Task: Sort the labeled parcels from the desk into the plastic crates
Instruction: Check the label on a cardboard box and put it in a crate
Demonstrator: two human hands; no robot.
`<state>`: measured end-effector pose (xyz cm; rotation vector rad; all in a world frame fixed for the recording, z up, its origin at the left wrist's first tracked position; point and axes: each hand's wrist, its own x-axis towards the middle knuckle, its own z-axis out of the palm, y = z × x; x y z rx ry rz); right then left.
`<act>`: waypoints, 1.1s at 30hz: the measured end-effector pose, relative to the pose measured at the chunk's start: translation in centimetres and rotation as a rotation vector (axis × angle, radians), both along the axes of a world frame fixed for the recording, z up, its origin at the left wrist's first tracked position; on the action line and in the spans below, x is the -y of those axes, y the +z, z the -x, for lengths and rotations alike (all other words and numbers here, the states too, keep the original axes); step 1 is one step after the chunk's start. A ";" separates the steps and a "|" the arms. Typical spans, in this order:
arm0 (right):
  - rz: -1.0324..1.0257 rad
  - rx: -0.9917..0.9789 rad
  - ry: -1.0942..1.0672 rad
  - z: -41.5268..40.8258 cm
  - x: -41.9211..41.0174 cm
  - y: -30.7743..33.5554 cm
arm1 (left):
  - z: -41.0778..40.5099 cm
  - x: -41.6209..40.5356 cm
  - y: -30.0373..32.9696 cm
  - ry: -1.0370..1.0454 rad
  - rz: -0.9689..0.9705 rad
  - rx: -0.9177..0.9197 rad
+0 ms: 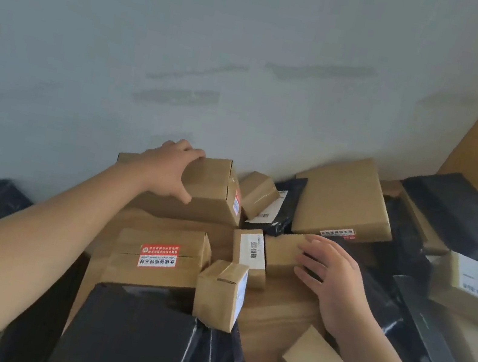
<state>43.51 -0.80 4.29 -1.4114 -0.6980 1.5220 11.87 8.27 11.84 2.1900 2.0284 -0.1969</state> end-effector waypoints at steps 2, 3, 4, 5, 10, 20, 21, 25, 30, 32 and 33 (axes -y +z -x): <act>0.000 -0.023 0.084 -0.2 -1.1 0.6 | -0.7 2.5 2.1 0.021 -0.059 0.009; 0.008 -0.053 0.100 -0.2 -1.5 0.8 | -1.2 3.7 3.0 0.033 -0.090 0.021; 0.016 -0.086 0.106 -0.3 -2.0 1.1 | -1.7 5.1 3.8 0.040 -0.126 0.029; 0.019 -0.110 0.123 -0.3 -2.3 1.3 | -2.2 6.4 4.4 0.044 -0.171 0.029; 0.082 -0.259 0.275 0.1 -3.0 1.9 | -5.9 12.9 3.6 -0.005 -0.427 -0.032; 0.272 -0.380 0.561 0.3 -3.3 2.7 | -12.4 21.0 -6.0 -0.128 -0.944 -0.117; 0.274 -0.371 0.570 0.1 -3.1 2.7 | -12.8 21.5 -6.5 -0.114 -0.950 -0.134; 0.254 -0.408 0.601 -0.6 -2.6 2.4 | -13.7 23.1 -7.1 -0.052 -0.914 -0.143; 0.108 -0.350 0.621 -3.0 -2.7 2.5 | -15.4 24.7 -3.8 0.177 -0.820 0.228; 0.060 -0.330 0.621 -4.3 -2.9 2.7 | -14.9 25.1 -1.0 0.409 -0.837 0.363; 0.035 -0.329 0.637 -4.9 -3.2 2.8 | -14.3 25.4 0.5 0.538 -0.831 0.448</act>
